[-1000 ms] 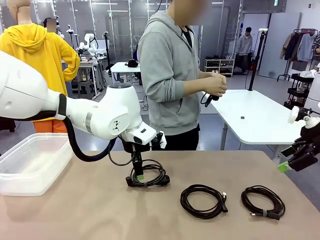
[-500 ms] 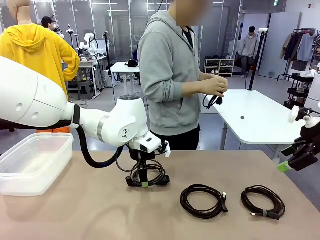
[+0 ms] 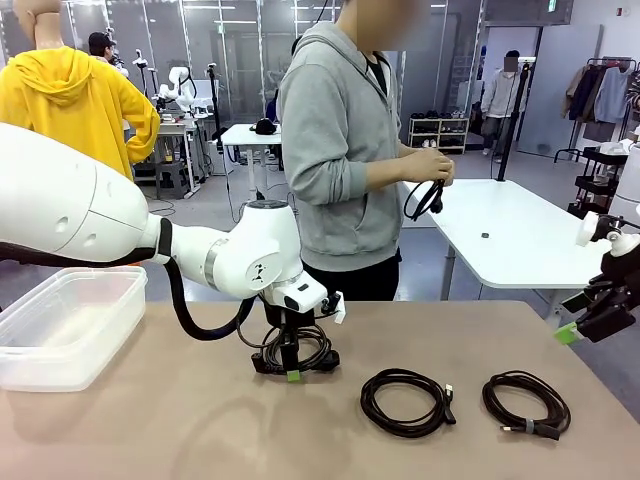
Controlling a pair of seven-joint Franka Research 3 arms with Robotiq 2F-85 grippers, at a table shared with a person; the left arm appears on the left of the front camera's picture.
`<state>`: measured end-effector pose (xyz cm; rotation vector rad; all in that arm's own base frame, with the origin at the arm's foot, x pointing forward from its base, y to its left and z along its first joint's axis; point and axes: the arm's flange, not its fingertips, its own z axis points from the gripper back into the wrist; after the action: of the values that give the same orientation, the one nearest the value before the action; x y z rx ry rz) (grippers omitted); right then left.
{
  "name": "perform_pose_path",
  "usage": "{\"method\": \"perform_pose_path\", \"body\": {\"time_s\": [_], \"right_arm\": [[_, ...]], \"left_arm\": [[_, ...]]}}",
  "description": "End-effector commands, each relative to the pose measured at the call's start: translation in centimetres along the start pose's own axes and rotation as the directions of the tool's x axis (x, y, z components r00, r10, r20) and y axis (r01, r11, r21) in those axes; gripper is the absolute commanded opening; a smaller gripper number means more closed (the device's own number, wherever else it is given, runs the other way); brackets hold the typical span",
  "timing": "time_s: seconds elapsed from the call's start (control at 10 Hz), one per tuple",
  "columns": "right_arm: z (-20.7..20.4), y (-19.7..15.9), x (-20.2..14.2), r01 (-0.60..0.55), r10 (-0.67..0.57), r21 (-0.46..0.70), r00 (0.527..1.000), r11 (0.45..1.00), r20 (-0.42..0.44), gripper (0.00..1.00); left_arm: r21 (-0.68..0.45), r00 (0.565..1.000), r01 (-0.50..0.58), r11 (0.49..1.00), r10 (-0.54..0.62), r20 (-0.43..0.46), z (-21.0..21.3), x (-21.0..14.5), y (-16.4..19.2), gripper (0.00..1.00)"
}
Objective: Organize and store the cables.
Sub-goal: Place the Power Cable into the Organizing box.
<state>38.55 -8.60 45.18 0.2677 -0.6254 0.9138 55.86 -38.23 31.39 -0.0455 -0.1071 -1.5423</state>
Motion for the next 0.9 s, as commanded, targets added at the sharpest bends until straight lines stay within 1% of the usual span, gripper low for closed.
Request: {"method": "perform_pose_path", "body": {"time_s": [0.0,0.1,0.2,0.3,0.4,0.6,0.8], "right_arm": [[0.0,-0.2,0.0,0.0,0.0,0.012,1.0,1.0,-0.004,1.0],[0.0,-0.2,0.0,0.0,0.0,0.012,1.0,1.0,-0.004,1.0],[0.0,-0.2,0.0,0.0,0.0,0.012,1.0,1.0,-0.004,1.0],[0.0,-0.2,0.0,0.0,0.0,0.012,1.0,1.0,-0.004,1.0],[0.0,-0.2,0.0,0.0,0.0,0.012,1.0,1.0,-0.004,1.0],[0.0,-0.2,0.0,0.0,0.0,0.012,1.0,1.0,-0.004,1.0],[0.0,-0.2,0.0,0.0,0.0,0.012,1.0,1.0,-0.004,1.0]], "left_arm": [[-0.027,0.999,0.029,0.999,-0.03,-0.025,0.2,0.2,0.4,0.4],[-0.029,0.999,0.035,0.999,-0.036,-0.027,0.2,0.1,0.4,0.4],[-0.042,0.999,0.044,0.998,-0.045,-0.025,0.2,0.1,0.3,0.0],[-0.054,0.998,0.052,0.997,-0.053,-0.015,0.3,0.0,0.3,0.35],[-0.056,0.998,0.054,0.997,-0.055,-0.02,0.4,-0.1,0.2,0.0],[-0.051,0.998,0.051,0.997,-0.052,-0.032,1.1,-0.3,0.0,0.0],[-0.033,0.998,0.053,0.998,-0.054,-0.03,2.7,-0.3,-0.4,0.0]]}}
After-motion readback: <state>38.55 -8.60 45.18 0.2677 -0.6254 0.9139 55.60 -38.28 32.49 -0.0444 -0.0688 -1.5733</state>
